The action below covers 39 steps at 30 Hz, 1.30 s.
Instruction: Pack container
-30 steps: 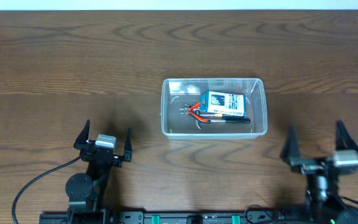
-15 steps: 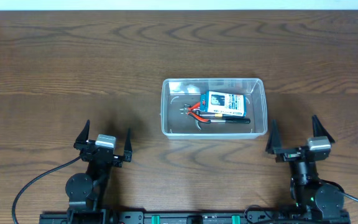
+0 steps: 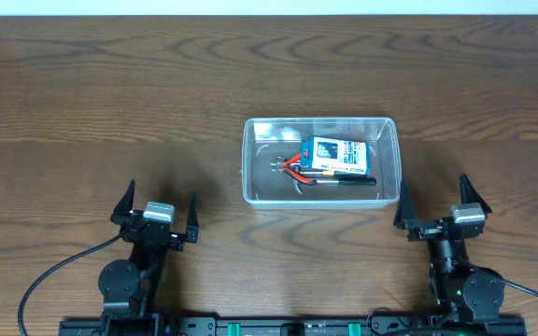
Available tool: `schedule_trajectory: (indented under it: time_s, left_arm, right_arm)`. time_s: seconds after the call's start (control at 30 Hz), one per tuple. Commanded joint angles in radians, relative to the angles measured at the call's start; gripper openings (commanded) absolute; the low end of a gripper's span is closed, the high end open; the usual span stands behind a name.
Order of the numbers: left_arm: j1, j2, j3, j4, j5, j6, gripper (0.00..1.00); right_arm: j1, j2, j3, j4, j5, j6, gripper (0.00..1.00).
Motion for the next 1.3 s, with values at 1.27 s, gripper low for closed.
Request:
schedule_trajectory:
  time_s: [1.27]
  left_arm:
    - [0.003,-0.006,-0.019,-0.033,0.003,-0.005,0.98]
  right_arm:
    - [0.009,-0.005,-0.002,-0.188,-0.003,-0.011,0.99]
